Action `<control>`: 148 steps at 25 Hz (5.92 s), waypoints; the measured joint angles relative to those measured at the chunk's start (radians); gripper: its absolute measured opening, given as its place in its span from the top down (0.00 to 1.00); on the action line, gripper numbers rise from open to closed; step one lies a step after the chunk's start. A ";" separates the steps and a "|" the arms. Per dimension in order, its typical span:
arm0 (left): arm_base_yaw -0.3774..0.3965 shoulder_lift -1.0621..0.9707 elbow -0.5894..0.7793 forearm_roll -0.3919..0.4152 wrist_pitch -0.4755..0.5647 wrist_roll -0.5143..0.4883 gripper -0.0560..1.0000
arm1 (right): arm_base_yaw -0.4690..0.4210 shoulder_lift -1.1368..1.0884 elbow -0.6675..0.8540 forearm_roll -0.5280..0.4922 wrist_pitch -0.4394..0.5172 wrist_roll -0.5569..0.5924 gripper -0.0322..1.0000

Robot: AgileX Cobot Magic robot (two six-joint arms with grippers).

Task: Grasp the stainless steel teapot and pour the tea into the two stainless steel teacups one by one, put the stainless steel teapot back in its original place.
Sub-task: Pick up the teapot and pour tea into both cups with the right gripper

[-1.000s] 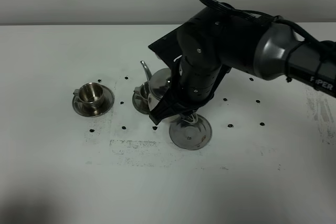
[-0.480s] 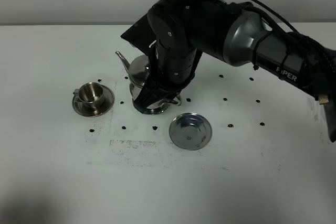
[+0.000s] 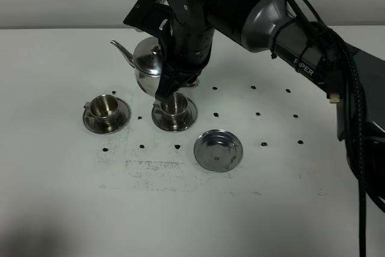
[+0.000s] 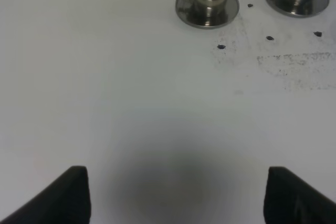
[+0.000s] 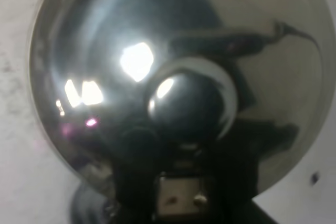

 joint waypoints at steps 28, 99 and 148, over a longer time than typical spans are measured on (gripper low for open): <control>0.000 0.000 0.000 0.000 0.000 0.000 0.32 | -0.065 0.117 -0.188 0.026 0.001 -0.797 0.80; 0.000 0.000 0.000 0.004 0.000 0.000 0.32 | 0.029 0.285 -0.201 -0.361 -0.253 -0.736 0.80; 0.000 0.000 0.000 0.033 0.000 -0.001 0.32 | 0.059 0.285 -0.201 -0.489 -0.248 -0.730 0.80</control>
